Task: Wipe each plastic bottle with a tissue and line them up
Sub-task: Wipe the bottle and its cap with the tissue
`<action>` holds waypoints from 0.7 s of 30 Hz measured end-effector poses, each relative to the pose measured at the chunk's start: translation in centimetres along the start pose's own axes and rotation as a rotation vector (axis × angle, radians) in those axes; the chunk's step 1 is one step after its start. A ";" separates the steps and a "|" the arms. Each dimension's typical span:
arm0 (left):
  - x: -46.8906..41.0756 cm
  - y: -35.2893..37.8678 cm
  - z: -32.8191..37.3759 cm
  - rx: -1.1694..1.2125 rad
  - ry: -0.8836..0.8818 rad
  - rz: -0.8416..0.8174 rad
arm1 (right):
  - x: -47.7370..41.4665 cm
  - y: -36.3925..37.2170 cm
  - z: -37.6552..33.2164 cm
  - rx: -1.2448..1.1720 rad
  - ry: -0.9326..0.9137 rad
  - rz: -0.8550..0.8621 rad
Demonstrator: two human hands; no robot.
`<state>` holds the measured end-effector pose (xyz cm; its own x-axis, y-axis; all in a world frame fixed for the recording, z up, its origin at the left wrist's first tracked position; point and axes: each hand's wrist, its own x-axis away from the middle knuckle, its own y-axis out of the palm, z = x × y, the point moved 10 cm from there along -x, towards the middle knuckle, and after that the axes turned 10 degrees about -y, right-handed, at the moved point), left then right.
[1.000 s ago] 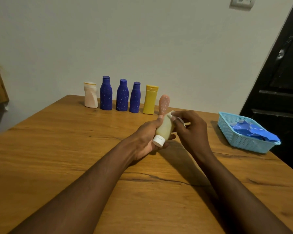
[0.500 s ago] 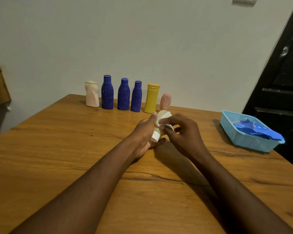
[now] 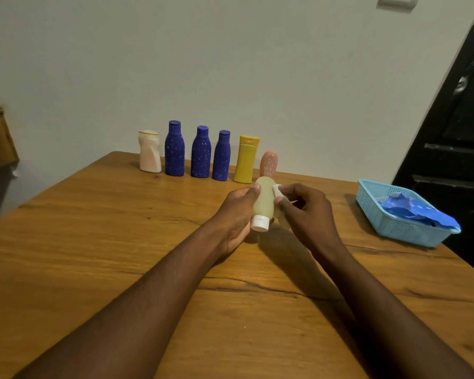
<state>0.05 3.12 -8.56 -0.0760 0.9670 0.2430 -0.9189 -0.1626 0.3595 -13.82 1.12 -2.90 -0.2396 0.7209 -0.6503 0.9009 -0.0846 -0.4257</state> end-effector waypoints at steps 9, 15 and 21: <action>-0.7 -1.3 0.1 0.040 -0.010 0.061 | 0.4 2.5 -2.0 -0.013 -0.131 -0.207; -0.8 0.2 -0.6 0.015 -0.025 -0.053 | -0.4 -0.5 -0.8 -0.011 -0.098 0.012; -0.2 1.4 -0.1 -0.202 0.056 -0.118 | -0.5 -1.9 0.1 -0.050 -0.055 0.095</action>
<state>-1.20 2.73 -8.17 0.0203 0.9873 0.1575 -0.9809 -0.0108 0.1940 -15.44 0.86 -1.80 -0.1709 0.6722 -0.7203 0.9370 -0.1151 -0.3297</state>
